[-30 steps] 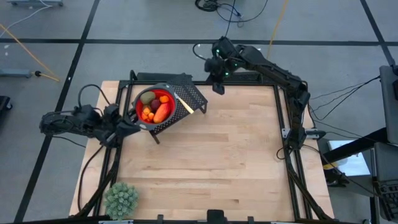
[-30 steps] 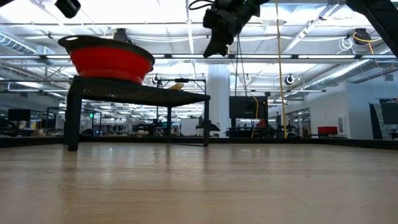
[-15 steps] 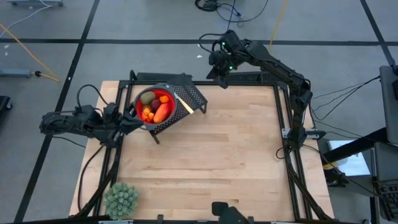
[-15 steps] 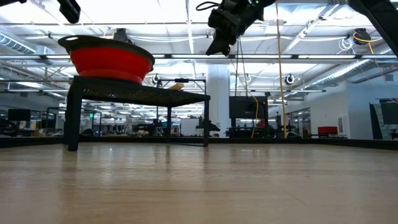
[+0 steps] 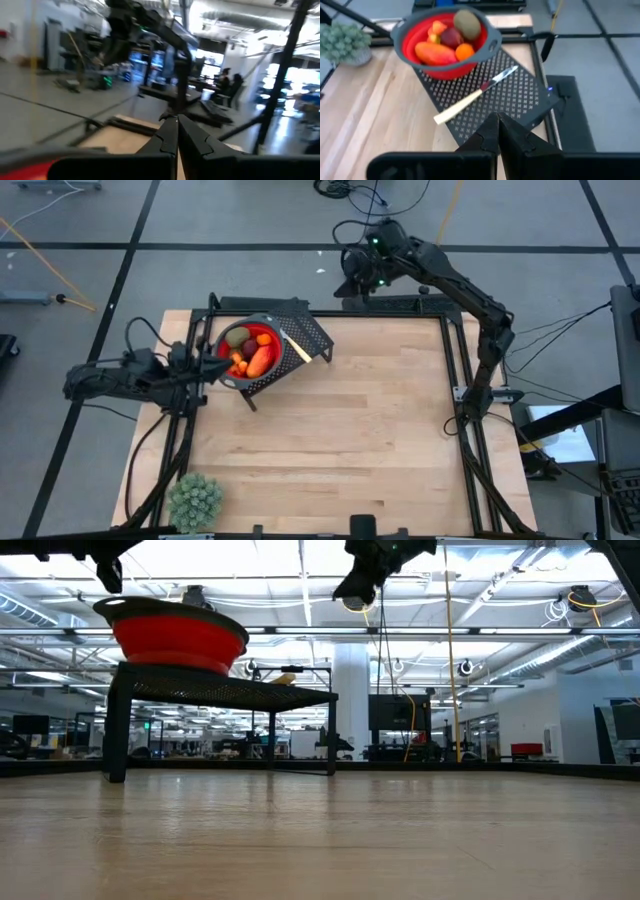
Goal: Pick & Place Fruit
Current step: Return to Home Position
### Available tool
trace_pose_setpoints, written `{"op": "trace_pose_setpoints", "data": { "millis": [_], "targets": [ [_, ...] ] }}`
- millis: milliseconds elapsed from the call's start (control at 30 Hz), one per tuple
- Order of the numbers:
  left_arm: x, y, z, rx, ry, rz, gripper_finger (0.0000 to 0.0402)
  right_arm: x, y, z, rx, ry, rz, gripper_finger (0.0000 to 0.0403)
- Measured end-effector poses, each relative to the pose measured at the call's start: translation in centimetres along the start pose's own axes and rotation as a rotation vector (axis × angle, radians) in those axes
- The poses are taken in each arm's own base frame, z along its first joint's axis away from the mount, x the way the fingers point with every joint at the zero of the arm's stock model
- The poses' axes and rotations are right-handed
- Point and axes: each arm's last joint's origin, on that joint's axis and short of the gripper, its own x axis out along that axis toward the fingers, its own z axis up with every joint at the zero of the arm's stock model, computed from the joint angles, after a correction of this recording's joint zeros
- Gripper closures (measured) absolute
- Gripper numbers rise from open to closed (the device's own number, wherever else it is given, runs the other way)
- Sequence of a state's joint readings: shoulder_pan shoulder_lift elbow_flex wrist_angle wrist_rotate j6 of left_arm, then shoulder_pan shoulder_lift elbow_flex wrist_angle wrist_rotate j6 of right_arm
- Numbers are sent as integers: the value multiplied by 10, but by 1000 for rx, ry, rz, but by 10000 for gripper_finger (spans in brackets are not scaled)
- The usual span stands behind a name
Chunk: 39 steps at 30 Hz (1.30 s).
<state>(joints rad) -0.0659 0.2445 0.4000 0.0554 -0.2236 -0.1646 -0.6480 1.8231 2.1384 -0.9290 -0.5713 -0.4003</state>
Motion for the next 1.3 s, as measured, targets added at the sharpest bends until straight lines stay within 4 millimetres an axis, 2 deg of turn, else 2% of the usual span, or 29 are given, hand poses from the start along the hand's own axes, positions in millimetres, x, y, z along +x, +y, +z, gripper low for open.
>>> {"op": "trace_pose_setpoints", "data": {
  "millis": [200,300,367,500,600,833,1000,1133,1300],
  "targets": [
    [-14,4,22,117,22,69,394,-20,17,10,29,-8,-115,403],
    [-24,4,33,119,107,68,394,-29,30,9,48,-16,-134,403],
    [-27,2,41,135,104,24,394,-32,40,6,65,-35,-159,403],
    [-30,-1,39,224,180,-102,394,-36,59,-13,104,-58,-216,403],
    [-35,0,36,228,202,-112,394,-44,74,-33,142,-104,-229,403],
    [-55,1,33,191,216,-206,394,-80,109,-75,221,-262,-250,403],
    [-66,3,30,172,224,-212,394,-108,132,-106,279,-350,-340,403],
    [-65,4,24,174,245,-209,394,-120,145,-131,318,-385,-398,403],
    [-57,5,9,157,272,-215,394,-125,155,-156,296,-450,-424,403]
  ]
}}
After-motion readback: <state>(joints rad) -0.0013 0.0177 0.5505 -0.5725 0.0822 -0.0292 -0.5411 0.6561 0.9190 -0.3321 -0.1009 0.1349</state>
